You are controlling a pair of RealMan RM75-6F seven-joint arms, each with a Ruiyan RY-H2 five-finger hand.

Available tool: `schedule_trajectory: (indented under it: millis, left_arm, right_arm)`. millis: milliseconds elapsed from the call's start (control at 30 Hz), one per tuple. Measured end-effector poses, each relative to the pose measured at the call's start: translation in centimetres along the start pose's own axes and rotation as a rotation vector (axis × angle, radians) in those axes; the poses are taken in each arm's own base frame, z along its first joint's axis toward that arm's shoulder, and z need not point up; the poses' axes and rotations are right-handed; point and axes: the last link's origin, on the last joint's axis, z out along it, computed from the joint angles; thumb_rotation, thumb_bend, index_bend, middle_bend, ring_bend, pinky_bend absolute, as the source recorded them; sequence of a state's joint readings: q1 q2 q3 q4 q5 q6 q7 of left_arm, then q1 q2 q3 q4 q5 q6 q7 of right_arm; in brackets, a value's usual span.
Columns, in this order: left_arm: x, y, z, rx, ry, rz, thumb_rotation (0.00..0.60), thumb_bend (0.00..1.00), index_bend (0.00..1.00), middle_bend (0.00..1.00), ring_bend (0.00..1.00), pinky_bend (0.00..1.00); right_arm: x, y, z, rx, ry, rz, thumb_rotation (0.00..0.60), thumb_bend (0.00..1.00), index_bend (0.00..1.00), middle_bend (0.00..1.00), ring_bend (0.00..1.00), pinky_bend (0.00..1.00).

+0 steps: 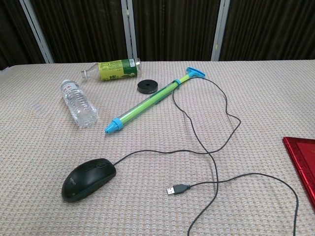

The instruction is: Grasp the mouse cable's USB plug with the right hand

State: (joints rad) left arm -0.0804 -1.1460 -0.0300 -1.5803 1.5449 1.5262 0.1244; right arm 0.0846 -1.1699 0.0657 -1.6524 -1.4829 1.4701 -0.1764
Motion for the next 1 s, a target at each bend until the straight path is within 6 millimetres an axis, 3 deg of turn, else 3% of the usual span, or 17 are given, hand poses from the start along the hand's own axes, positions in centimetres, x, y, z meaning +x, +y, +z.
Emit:
schedule_trajectory:
  millis: [200,400,667,1000]
  left_arm:
    - [0.0,0.1,0.0,0.002,0.005,-0.003,0.6,0.05,0.0,0.0,0.0,0.0]
    - [-0.1,0.0,-0.1,0.011,0.0,-0.005,0.6,0.05,0.0,0.0,0.0,0.0]
    - [-0.1,0.0,-0.2,0.018,0.019,-0.014,0.6,0.06,0.0,0.0,0.0,0.0]
    - [0.2,-0.7,-0.7,0.044,0.024,-0.025,0.6,0.06,0.0,0.0,0.0,0.0]
  right_arm:
    - [0.1,-0.4,0.1,0.024,0.0,0.017,0.6,0.05,0.08,0.0,0.0,0.0]
    - [0.3,-2.0,1.5,0.14,-0.005,0.095,0.6,0.05,0.22,0.09,0.0,0.0]
    - [-0.1,-9.0,5.2,0.442,-0.116,0.179,0.6,0.06,0.36,0.15,0.0,0.0]
    - [-2.3,-16.6,5.3,0.605,-0.236,0.248,0.6,0.1,0.41,0.16,0.0,0.0]
